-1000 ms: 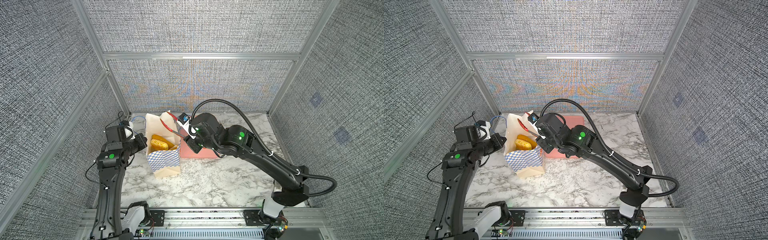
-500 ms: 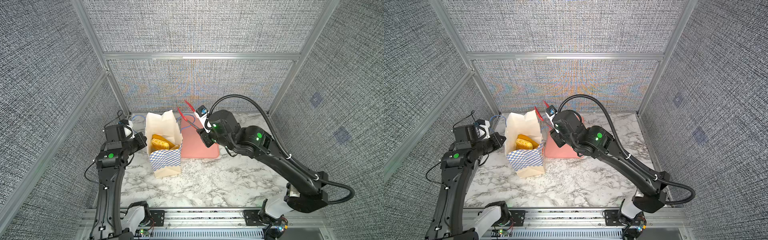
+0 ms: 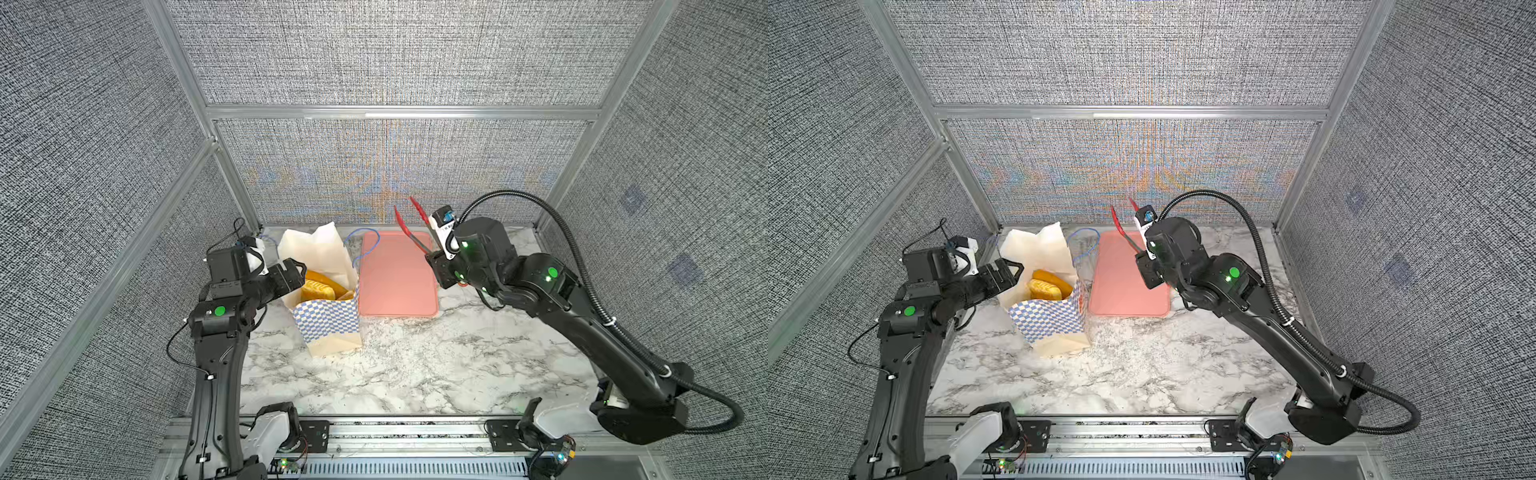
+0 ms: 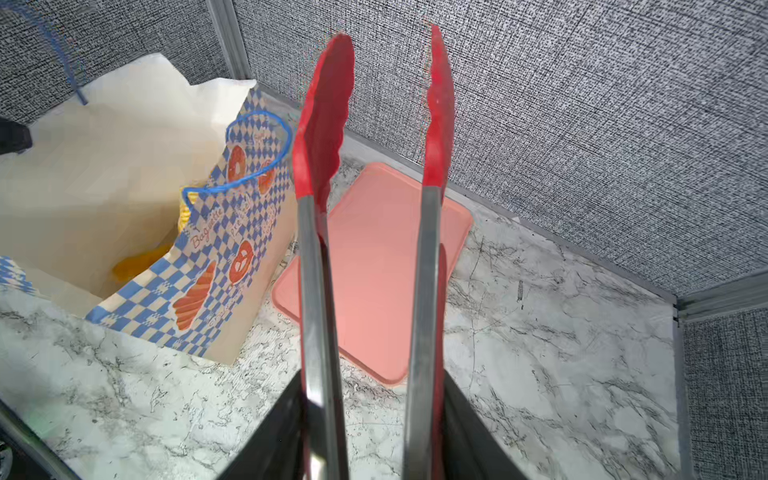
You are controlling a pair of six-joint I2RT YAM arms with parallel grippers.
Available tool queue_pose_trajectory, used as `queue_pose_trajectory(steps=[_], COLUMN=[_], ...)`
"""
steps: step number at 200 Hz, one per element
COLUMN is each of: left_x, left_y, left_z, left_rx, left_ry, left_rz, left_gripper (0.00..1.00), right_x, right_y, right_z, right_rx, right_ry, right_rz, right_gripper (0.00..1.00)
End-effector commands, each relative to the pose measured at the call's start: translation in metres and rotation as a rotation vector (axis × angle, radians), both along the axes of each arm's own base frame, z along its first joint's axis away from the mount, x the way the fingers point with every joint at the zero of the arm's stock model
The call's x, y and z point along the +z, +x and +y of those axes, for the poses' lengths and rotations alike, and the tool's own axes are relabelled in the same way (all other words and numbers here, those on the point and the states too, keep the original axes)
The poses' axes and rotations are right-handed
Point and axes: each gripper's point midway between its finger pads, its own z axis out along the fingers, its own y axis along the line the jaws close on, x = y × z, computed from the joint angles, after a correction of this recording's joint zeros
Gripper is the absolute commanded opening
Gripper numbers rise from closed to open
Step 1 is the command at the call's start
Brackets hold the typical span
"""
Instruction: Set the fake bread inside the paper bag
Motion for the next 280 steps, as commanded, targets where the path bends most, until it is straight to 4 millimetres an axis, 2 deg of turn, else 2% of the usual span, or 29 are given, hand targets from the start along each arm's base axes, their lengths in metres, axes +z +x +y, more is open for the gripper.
queue_pose_trajectory(steps=[1,37,83,128,147,171,198,235,254,280], left_x=[0.003,0.012,0.017,0.024,0.033,0.054,0.078,0.1,0.103,0.097], left_y=[-0.003,-0.009,-0.023,-0.029,-0.031,-0.03,-0.021,0.004,0.021,0.043], left_z=[0.001,0.002,0.024,0.032,0.039,0.044,0.054,0.073,0.085,0.111], left_rx=[-0.005,-0.011,0.07,0.096,0.124,0.153,0.182,0.228,0.257,0.329], left_ry=[0.022,0.048,0.162,0.216,0.24,0.256,0.294,0.312,0.296,0.242], left_rz=[-0.005,-0.014,0.023,0.029,0.014,-0.036,-0.074,-0.09,-0.088,-0.08], left_gripper=[0.98,0.98,0.98,0.98,0.98,0.99,0.99,0.99,0.99,0.98], right_x=[0.009,0.003,-0.003,-0.007,-0.008,-0.011,-0.015,-0.031,-0.041,-0.059], right_y=[0.003,0.006,0.007,0.006,0.005,0.004,0.004,0.011,0.016,0.025], right_z=[-0.003,-0.018,-0.034,-0.046,-0.053,-0.061,-0.073,-0.095,-0.108,-0.125], right_rx=[-0.014,-0.048,-0.078,-0.098,-0.112,-0.128,-0.153,-0.214,-0.25,-0.309], right_ry=[0.051,0.052,0.057,0.063,0.066,0.075,0.086,0.099,0.119,0.142], right_rz=[-0.018,-0.002,0.009,0.021,0.022,0.031,0.046,0.084,0.11,0.147], right_gripper=[0.48,0.48,0.48,0.48,0.48,0.48,0.48,0.48,0.48,0.47])
